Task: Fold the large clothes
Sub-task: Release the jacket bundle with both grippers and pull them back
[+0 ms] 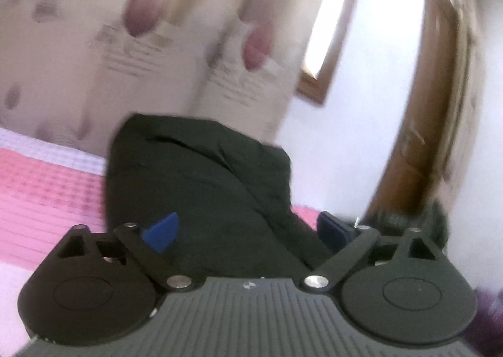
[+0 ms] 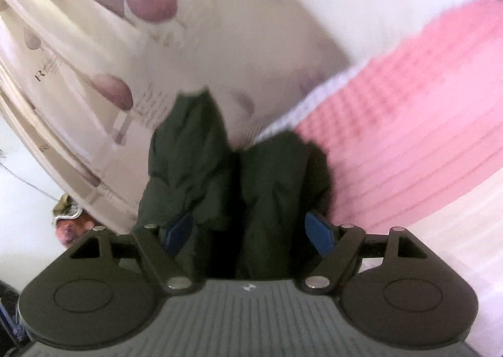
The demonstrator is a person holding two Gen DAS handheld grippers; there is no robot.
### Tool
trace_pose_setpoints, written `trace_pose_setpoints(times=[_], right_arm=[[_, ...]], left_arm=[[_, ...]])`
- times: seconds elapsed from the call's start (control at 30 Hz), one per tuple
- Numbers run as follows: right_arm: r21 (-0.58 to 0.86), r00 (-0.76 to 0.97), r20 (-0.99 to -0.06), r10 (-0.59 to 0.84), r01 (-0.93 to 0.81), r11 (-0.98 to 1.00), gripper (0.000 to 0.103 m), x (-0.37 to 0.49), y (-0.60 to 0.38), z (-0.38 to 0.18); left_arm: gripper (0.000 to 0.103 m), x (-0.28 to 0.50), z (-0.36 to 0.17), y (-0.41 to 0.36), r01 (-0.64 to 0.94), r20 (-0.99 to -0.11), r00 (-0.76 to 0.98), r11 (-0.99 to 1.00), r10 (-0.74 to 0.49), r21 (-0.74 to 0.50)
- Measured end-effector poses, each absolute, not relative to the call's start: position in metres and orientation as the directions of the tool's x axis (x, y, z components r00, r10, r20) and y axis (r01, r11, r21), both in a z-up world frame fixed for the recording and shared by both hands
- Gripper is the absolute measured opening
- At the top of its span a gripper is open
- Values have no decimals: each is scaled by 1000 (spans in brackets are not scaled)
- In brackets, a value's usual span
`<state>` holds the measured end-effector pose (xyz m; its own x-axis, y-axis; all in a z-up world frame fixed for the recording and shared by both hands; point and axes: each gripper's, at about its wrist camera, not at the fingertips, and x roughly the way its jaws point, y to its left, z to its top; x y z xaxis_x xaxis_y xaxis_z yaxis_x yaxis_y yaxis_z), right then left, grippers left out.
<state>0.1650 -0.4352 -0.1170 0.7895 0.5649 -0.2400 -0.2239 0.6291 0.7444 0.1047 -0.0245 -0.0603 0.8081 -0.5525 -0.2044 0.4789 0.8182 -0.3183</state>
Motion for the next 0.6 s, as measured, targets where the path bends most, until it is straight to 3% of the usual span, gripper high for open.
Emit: trace_pose_setpoints(times=[0.03, 0.13, 0.2, 0.27, 0.4, 0.43, 0.47, 0.5, 0.6], right_arm=[[737, 797, -227, 561, -236, 634, 79, 165, -438, -107], [681, 789, -237, 567, -281, 676, 79, 181, -428, -78], [624, 789, -262, 556, -301, 721, 93, 201, -414, -60], [566, 796, -296, 529, -300, 768, 101, 225, -398, -47], [544, 726, -378, 575, -328, 772, 99, 279, -364, -41], [511, 713, -408, 569, -339, 790, 90, 286, -351, -40], [472, 699, -437, 567, -358, 806, 35, 289, -341, -39], [417, 702, -459, 544, -370, 830, 24, 286, -333, -35], [321, 767, -415, 489, -379, 868, 18, 261, -339, -30]], left_arm=[[84, 111, -67, -32, 489, -237, 784, 806, -574, -334], [82, 120, -84, -47, 516, -274, 727, 764, -630, -389], [82, 120, -92, -56, 532, -301, 714, 770, -632, -353], [82, 121, -100, -59, 539, -315, 701, 765, -639, -351], [82, 126, -109, -59, 548, -348, 689, 771, -636, -324], [84, 127, -109, -60, 548, -352, 688, 772, -635, -321], [84, 130, -108, -60, 546, -353, 688, 773, -634, -325], [86, 131, -108, -59, 539, -351, 693, 776, -629, -327], [86, 126, -110, -58, 537, -341, 705, 782, -622, -317]])
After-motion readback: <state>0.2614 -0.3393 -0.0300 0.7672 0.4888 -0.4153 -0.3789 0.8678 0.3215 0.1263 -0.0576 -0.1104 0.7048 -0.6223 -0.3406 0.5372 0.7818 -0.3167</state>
